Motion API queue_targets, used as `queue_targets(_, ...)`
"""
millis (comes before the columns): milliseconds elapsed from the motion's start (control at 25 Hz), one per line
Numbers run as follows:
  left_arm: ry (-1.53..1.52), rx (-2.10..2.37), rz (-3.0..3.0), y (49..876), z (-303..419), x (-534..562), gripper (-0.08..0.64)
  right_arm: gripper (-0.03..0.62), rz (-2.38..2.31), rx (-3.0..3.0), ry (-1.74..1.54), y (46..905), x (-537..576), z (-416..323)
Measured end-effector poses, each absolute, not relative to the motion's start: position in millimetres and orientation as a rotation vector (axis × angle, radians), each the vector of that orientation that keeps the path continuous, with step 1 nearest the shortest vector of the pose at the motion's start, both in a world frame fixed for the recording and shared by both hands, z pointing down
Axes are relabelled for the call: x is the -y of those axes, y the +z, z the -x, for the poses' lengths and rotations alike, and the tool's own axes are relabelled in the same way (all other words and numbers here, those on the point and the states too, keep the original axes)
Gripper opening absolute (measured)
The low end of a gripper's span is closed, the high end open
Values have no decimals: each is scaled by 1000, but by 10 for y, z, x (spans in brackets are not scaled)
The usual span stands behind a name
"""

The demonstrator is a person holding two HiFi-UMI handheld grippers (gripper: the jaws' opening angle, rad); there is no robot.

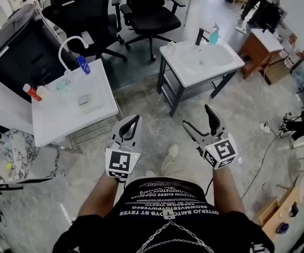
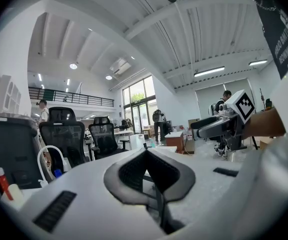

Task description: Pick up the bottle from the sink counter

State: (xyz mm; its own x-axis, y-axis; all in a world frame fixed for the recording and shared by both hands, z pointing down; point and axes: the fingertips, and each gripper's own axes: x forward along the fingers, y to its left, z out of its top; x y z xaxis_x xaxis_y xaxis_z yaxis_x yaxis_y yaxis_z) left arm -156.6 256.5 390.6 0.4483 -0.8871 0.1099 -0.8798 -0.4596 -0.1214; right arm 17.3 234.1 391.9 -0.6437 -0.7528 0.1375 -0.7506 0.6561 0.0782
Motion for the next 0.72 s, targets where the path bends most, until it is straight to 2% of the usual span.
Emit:
queue_targets(320,-306,-1655,2625,4064,1680,-2302,5,382,-1235,2721,39,4091,-1974,-178)
queue_targets(720,-294,-1628,2637,4005,1432,-1633,5,382,-1219,2700,51,4145,-1315,-371)
